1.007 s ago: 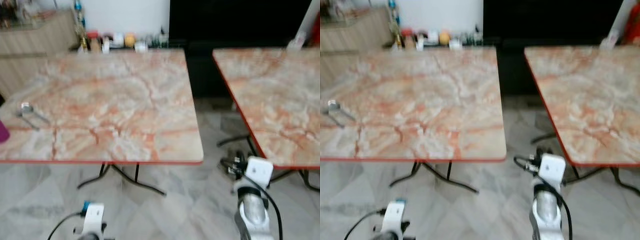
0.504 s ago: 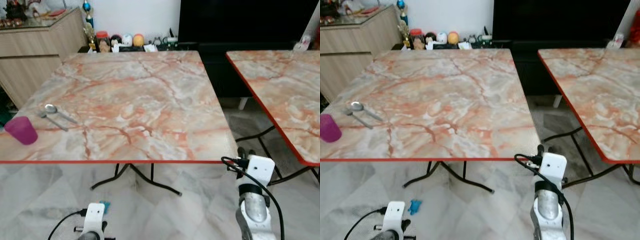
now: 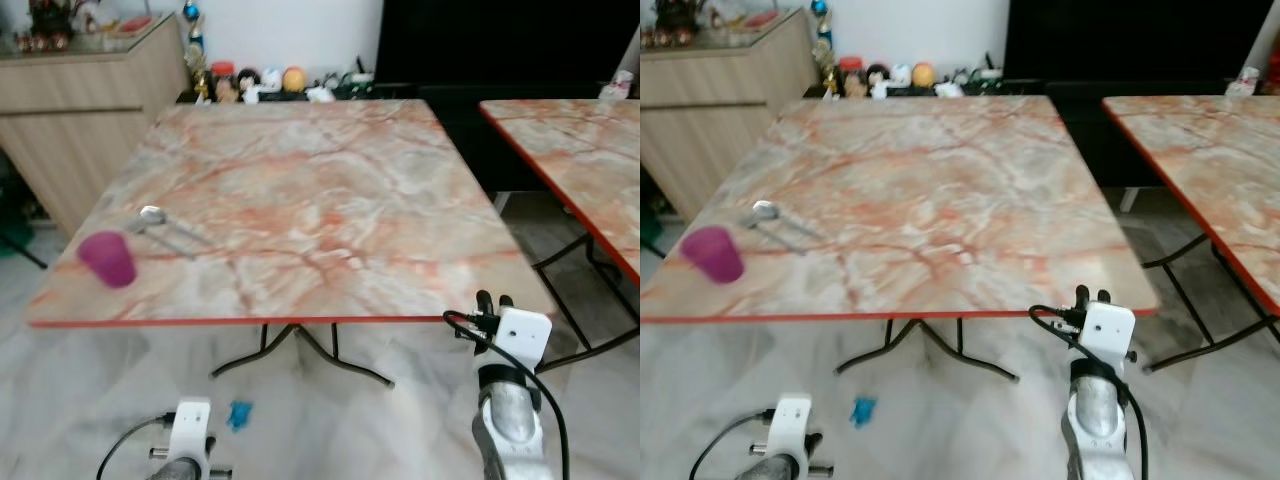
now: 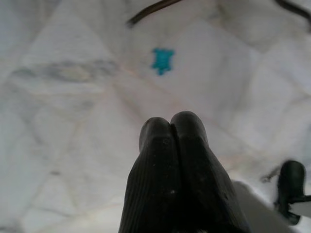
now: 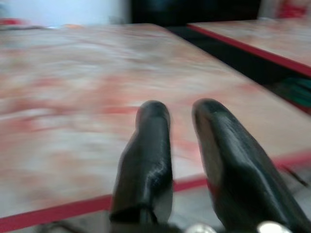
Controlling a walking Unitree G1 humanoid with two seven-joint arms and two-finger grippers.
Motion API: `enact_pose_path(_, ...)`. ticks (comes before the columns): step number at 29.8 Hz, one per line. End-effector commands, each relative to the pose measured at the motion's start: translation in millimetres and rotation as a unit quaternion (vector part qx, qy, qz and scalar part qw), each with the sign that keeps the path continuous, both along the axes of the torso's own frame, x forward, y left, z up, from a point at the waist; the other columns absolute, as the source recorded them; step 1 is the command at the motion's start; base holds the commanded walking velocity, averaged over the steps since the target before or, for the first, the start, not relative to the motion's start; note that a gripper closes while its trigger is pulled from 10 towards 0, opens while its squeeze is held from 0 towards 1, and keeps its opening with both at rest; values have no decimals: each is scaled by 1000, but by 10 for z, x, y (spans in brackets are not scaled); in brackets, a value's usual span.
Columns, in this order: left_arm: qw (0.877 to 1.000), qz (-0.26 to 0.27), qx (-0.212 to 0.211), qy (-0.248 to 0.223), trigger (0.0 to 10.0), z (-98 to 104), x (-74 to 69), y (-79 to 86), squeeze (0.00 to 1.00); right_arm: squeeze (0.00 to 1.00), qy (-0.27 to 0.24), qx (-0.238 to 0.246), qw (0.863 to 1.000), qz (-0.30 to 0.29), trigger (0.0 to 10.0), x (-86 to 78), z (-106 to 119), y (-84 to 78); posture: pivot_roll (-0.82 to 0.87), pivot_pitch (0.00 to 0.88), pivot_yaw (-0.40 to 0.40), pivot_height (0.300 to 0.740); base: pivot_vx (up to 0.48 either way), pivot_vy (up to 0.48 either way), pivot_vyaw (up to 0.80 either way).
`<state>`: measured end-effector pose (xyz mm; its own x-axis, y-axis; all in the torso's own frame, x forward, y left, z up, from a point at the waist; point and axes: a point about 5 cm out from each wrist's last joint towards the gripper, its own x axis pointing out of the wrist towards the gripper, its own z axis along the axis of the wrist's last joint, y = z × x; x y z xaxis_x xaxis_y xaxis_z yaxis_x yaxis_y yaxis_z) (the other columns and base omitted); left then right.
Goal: Setting the table
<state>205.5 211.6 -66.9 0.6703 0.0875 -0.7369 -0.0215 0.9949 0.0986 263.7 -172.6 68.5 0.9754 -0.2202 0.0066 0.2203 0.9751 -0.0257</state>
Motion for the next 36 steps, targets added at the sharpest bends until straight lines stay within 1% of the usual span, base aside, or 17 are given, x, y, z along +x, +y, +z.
enact_pose_path(1, 1000, 0, -6, 8, 10000, -24, -21, -47, 0, 0, -7, -10, 1000, -11, 10000, -10, 32, -96, 49, 3, -13, 740, 0, 368, 0)
enact_pose_path(6, 1000, -1, -6, 8, 10000, -24, -19, -48, 0, 0, -2, -12, 1000, -13, 10000, -49, 2, -118, 49, 2, -13, 740, 0, 365, 0)
enact_pose_path(11, 1000, 0, -5, 6, 10000, -22, -17, -50, 0, 0, 12, -26, 999, -29, 10000, -196, -55, -179, 51, 3, -16, 740, 0, 69, 0)
enact_pose_path(13, 1000, -1, -4, 6, 10000, -22, -18, -47, 0, 0, 29, -24, 998, -58, 10000, -309, -127, -247, 51, 3, -17, 740, 0, 0, 0)
enact_pose_path(15, 1000, -1, -4, 6, 10000, -22, -18, -48, 0, 0, 39, -18, 996, -75, 10000, -358, -168, -280, 46, 4, -16, 740, 0, 0, 0)
enact_pose_path(16, 1000, -2, -4, 6, 10000, -20, -14, -49, 0, 0, 61, 10, 993, -98, 10000, -402, -257, -326, 46, 4, -15, 740, 0, 0, 0)
enact_pose_path(18, 1000, -2, -3, 6, 10000, -18, -9, -49, 0, 0, 83, 23, 989, -117, 10000, -438, -352, -381, 46, 3, -14, 740, 0, 0, 0)
enact_pose_path(19, 1000, -3, -3, 5, 10000, -15, -3, -50, 0, 0, 116, 27, 985, -127, 10000, -455, -462, -431, 46, 3, -14, 740, 0, 0, 0)
enact_pose_path(21, 1000, -3, -2, 5, 10000, -12, 2, -50, 0, 0, 143, 25, 980, -133, 10000, -466, -544, -462, 47, 3, -14, 740, 0, 0, 0)
enact_pose_path(22, 1000, -3, -2, 4, 10000, -10, 7, -52, 0, 0, 171, 30, 975, -141, 10000, -489, -640, -495, 49, 0, -17, 740, 0, 0, 0)
enact_pose_path(25, 1000, -2, -2, 4, 10000, -7, 12, -52, 0, 0, 198, 39, 967, -157, 10000, -529, -737, -531, 54, 0, -20, 740, 0, 0, 0)
enact_pose_path(26, 1000, 0, -2, 3, 10000, -5, 15, -51, 0, 0, 234, 58, 957, -162, 10000, -567, -864, -536, 55, 0, -18, 740, 0, 0, 0)
enact_pose_path(31, 1000, -2, 0, 3, 10000, -5, 17, -56, 0, 0, 289, 87, 942, -148, 10000, -608, -1085, -492, 55, 0, -14, 740, 0, 0, 0)
enact_pose_path(32, 1000, 0, 1, 4, 10000, -7, 13, -51, 0, 0, 314, 86, 938, -118, 10000, -619, -1178, -432, 57, 0, -6, 740, 0, 0, 0)
enact_pose_path(33, 1000, 0, 1, 4, 10000, -7, 13, -51, 0, 0, 314, 86, 938, -118, 10000, -619, -1178, -432, 57, 0, -6, 740, 0, 0, 0)
enact_pose_path(35, 1000, 12, -1, 3, 10000, -15, -15, -19, 0, 0, 357, 74, 930, -49, 10000, -668, -1327, -263, 59, 0, -1, 740, 0, 0, 0)
enact_pose_path(36, 1000, 12, -1, 3, 10000, -15, -15, -19, 0, 0, 357, 74, 930, -49, 10000, -668, -1327, -263, 59, 0, -1, 740, 0, 0, 0)
